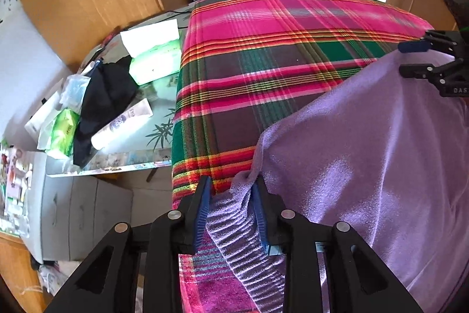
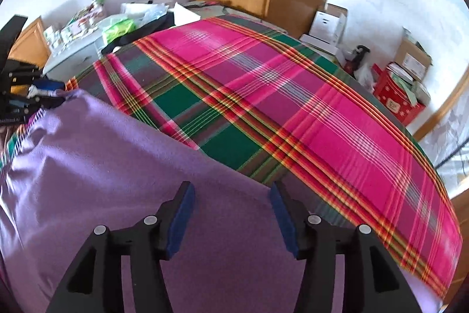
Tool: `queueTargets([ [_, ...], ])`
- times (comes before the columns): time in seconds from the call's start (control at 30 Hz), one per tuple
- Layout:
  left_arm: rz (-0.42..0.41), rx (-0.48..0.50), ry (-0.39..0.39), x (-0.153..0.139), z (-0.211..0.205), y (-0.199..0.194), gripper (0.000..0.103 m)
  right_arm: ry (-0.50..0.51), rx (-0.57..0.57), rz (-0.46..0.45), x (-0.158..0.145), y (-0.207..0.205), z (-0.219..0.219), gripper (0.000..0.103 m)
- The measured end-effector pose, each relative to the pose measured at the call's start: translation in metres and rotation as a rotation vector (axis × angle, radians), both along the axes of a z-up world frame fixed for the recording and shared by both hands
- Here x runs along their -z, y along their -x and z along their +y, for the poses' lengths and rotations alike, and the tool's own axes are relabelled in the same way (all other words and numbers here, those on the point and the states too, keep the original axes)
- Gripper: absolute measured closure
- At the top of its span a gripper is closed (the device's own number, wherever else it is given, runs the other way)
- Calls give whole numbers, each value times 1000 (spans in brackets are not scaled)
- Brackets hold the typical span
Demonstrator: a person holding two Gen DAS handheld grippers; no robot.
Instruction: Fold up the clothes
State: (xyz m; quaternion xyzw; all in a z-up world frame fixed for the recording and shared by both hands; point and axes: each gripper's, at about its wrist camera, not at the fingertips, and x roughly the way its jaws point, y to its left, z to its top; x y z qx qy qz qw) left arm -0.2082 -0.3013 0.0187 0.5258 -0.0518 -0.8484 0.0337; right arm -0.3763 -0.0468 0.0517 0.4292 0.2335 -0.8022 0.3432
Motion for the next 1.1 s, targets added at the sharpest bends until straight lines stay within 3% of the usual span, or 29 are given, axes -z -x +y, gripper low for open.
queueTargets([
  [0.2, 9, -14, -29, 2, -10, -1, 60, 11, 12, -23, 3, 14, 11, 45],
  [0.4, 17, -21, -56, 2, -12, -2, 59, 69, 26, -84, 6, 22, 22, 42],
  [0.7, 26, 1, -41, 3, -11, -4, 59, 73, 55, -69, 5, 18, 21, 42],
  [1.1, 41, 13, -60, 3, -9, -4, 60, 98, -54, -62, 7, -1, -23, 42],
])
